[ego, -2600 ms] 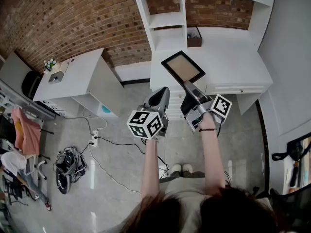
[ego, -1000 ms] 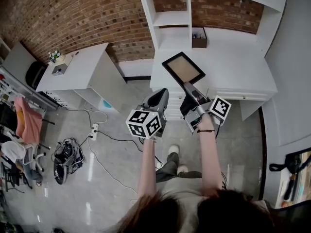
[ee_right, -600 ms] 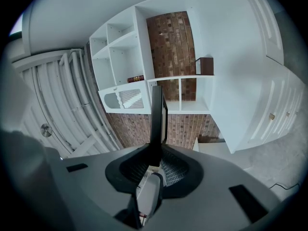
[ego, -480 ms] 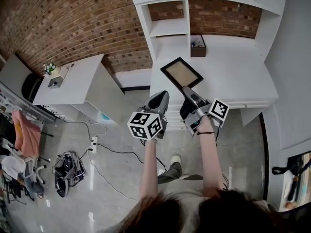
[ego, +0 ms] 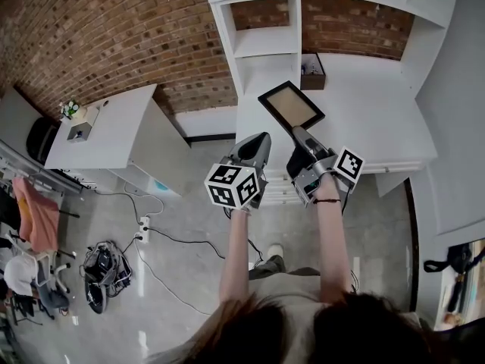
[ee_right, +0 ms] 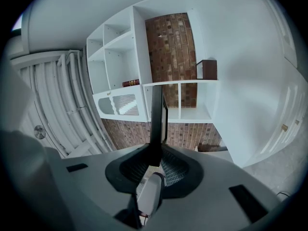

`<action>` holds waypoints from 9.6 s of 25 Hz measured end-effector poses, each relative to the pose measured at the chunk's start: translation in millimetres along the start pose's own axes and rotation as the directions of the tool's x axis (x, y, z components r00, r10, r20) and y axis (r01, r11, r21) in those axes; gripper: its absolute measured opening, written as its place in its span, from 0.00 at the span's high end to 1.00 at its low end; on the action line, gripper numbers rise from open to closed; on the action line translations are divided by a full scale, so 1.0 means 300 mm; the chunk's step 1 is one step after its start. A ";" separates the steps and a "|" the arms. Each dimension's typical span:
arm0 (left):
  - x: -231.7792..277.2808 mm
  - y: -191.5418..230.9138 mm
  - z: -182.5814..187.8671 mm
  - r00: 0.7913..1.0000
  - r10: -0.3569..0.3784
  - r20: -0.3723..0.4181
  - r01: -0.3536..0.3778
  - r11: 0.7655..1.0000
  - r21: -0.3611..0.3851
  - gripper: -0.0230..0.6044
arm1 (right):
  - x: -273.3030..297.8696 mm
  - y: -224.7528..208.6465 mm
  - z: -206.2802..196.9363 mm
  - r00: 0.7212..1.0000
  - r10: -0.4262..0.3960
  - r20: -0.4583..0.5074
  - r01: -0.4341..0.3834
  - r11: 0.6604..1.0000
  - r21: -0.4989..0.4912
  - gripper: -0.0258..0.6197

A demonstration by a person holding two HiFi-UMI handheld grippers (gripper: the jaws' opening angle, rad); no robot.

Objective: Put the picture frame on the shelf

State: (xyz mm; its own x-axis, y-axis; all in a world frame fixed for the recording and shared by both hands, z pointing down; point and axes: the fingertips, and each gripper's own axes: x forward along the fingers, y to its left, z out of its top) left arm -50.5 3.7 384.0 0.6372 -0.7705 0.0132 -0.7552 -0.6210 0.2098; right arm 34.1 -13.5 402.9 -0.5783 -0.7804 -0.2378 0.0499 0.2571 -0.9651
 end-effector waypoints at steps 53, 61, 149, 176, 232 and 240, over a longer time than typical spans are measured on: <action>0.396 0.383 0.070 1.000 -0.020 0.001 0.020 1.000 -0.009 0.95 | 0.449 -0.162 0.255 1.000 -0.001 0.024 0.001 0.999 0.034 0.85; 0.488 0.440 0.088 1.000 -0.001 -0.001 0.001 1.000 -0.012 0.95 | 0.543 -0.187 0.325 1.000 -0.004 -0.003 0.004 0.999 0.045 0.85; 0.909 0.830 0.153 0.995 0.096 -0.004 -0.096 0.995 -0.026 0.95 | 1.081 -0.359 0.614 0.992 0.020 -0.122 -0.009 0.996 0.090 0.85; 0.960 0.866 0.152 0.998 0.056 -0.014 -0.057 0.998 -0.032 0.95 | 1.115 -0.392 0.637 0.995 -0.008 -0.099 0.019 0.994 0.107 0.85; 0.946 0.852 0.141 0.999 0.039 -0.021 -0.040 0.998 -0.042 0.95 | 1.101 -0.414 0.616 0.992 -0.057 -0.108 0.068 0.993 0.099 0.84; 0.923 0.828 0.136 0.999 0.033 -0.026 -0.034 0.998 -0.044 0.95 | 1.080 -0.400 0.572 0.989 -0.042 -0.144 0.057 0.993 0.101 0.82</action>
State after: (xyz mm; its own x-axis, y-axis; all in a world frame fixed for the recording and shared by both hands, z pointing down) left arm -68.0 -369.7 399.7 0.6156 -0.7868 0.0451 -0.7691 -0.5873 0.2519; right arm -19.5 -395.2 422.8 -0.6909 -0.7005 -0.1787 0.0988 0.1533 -0.9832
